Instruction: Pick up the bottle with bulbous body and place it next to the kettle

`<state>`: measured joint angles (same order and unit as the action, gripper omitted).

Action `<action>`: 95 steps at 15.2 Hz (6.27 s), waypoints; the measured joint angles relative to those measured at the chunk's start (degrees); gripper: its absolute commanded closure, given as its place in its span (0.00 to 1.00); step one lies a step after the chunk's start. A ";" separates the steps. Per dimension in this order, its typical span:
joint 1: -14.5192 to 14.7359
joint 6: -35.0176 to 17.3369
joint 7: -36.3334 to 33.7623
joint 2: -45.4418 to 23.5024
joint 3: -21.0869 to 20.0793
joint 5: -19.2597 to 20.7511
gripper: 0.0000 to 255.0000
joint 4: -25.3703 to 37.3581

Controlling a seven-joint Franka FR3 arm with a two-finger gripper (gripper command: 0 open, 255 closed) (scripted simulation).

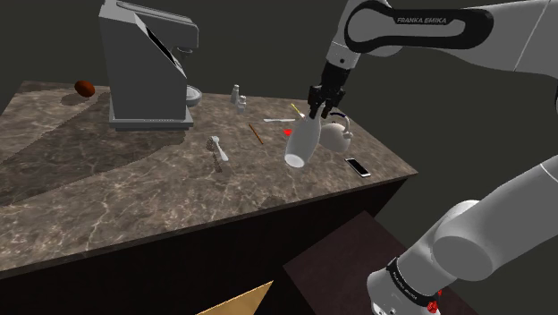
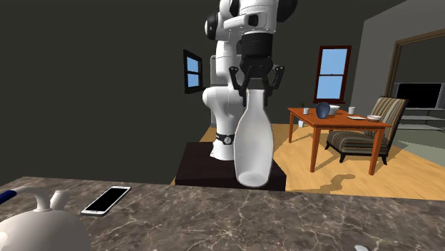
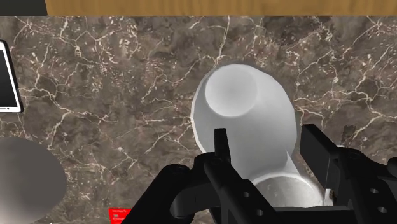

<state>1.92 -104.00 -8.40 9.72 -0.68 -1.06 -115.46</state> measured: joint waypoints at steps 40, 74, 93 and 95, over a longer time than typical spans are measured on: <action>-0.02 33.45 -0.52 -9.14 0.05 0.09 1.00 42.58; -20.79 34.11 39.11 -16.84 19.38 -0.92 1.00 50.36; -19.27 15.92 37.35 -8.27 18.36 1.83 1.00 24.02; -19.22 14.35 37.21 -8.04 18.31 1.90 1.00 22.22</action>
<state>-17.30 -89.65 28.81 1.69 17.63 0.84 -93.24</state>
